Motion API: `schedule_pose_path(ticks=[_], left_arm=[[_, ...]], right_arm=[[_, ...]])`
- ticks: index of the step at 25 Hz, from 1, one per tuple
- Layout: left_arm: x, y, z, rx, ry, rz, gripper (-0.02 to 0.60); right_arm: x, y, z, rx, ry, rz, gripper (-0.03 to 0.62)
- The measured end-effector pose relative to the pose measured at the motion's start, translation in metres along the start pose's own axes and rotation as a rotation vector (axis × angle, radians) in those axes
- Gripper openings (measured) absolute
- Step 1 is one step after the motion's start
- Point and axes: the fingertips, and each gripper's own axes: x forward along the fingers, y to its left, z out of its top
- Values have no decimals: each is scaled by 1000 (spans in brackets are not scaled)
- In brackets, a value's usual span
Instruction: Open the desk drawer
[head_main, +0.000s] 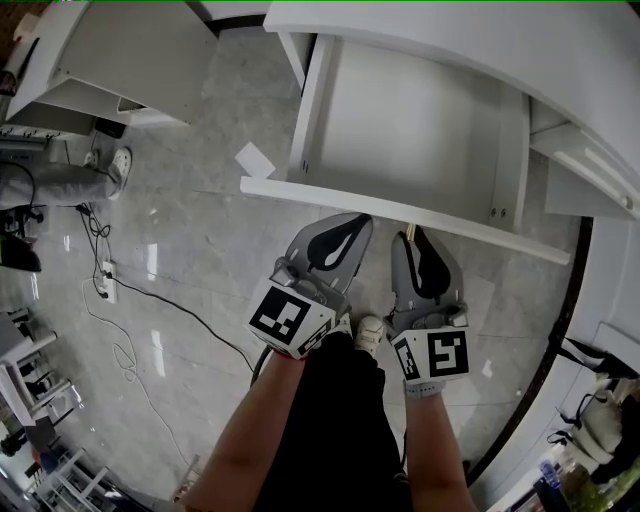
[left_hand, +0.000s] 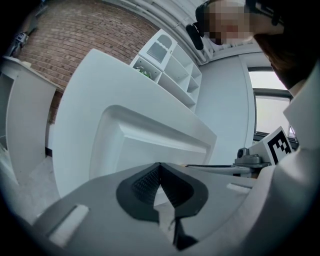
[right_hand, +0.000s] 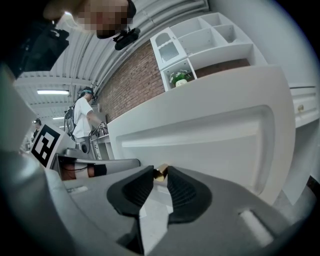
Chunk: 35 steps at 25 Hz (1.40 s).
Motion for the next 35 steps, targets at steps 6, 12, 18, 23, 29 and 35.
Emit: schedule_pose_path(ticks=[6, 12, 18, 23, 29, 35], left_arm=[[-5, -4, -2, 1, 5, 16, 3], [-9, -9, -6, -15, 8, 37, 3], [-16, -12, -8, -10, 16, 36, 3], [-22, -15, -14, -24, 15, 38, 3], [-27, -19, -16, -23, 22, 41, 3], [-35, -23, -18, -23, 18, 40, 3]], right_arm=[[-6, 4, -2, -11, 12, 6, 83], [-13, 6, -5, -18, 29, 14, 83], [-18, 11, -7, -21, 34, 13, 83], [-23, 15, -10, -28, 40, 19, 83], [-29, 19, -14, -28, 46, 22, 83], [-36, 24, -17, -35, 42, 28, 84]])
